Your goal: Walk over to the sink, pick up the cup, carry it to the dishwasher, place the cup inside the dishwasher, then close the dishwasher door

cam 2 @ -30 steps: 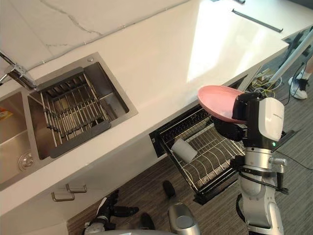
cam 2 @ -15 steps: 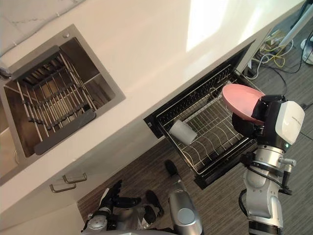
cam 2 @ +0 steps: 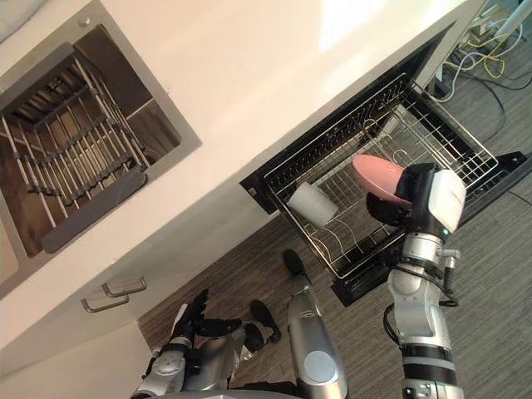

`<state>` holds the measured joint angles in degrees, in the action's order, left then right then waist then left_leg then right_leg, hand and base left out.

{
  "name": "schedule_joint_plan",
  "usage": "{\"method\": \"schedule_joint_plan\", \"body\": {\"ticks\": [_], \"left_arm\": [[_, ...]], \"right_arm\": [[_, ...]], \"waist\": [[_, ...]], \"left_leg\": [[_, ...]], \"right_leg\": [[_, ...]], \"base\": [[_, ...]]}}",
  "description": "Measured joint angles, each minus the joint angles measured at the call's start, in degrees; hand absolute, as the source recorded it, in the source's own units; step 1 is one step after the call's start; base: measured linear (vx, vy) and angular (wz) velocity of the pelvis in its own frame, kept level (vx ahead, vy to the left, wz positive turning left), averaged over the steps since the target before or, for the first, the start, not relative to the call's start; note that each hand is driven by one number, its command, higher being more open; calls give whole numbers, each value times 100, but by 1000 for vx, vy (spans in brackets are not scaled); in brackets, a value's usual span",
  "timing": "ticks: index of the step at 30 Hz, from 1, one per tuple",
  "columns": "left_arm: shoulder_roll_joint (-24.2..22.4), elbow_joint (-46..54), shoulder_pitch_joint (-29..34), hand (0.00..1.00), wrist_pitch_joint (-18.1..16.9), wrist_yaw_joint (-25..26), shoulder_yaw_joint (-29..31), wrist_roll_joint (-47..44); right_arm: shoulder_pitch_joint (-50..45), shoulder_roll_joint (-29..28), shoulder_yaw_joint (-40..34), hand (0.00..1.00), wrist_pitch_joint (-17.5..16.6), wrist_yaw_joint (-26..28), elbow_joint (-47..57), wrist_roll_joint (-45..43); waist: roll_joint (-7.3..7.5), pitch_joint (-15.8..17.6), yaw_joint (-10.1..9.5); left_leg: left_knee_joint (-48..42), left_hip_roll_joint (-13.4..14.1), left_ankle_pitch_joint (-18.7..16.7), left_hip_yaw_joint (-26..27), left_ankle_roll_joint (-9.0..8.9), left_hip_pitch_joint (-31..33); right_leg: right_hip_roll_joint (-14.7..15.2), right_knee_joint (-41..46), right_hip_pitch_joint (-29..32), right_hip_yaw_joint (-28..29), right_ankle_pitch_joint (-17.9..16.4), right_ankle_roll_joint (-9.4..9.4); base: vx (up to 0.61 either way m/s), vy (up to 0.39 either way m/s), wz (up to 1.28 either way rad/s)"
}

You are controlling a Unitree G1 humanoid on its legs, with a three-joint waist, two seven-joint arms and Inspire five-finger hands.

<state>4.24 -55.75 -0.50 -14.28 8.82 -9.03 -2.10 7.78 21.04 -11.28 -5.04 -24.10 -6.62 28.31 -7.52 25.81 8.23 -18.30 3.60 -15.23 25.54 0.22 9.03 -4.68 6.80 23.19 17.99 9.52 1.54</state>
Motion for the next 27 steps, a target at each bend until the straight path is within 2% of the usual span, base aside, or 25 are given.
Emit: {"method": "schedule_joint_plan", "body": {"ticks": [8,10,19,27], "left_arm": [[-20,-2,-106,100,-47,11,-27,-11],[-36,-5,-175,100,-43,16,-43,-10],[-64,94,-249,100,-50,110,-56,-31],[-97,193,-272,100,-52,210,-53,-124]], "right_arm": [[521,180,321,0,18,1,-571,-7],[661,182,329,0,26,1,-852,-17],[1065,223,304,0,169,-81,-1277,-243],[1241,257,-17,0,274,-317,-1347,-294]], "waist": [[-62,52,-162],[-98,77,-269],[-153,181,-380],[-170,186,-462]], "left_leg": [[-127,-2,-21,-143,30,193],[-138,-5,-22,-154,32,217],[-218,-25,-29,-179,45,444],[-340,-14,-35,-128,53,659]], "right_leg": [[64,10,90,-135,1,25],[73,16,106,-146,2,32],[110,115,327,-175,8,63],[169,192,515,-212,0,75]], "base": [[11,-10,9],[18,-23,4],[13,-13,2],[15,-21,4]]}}
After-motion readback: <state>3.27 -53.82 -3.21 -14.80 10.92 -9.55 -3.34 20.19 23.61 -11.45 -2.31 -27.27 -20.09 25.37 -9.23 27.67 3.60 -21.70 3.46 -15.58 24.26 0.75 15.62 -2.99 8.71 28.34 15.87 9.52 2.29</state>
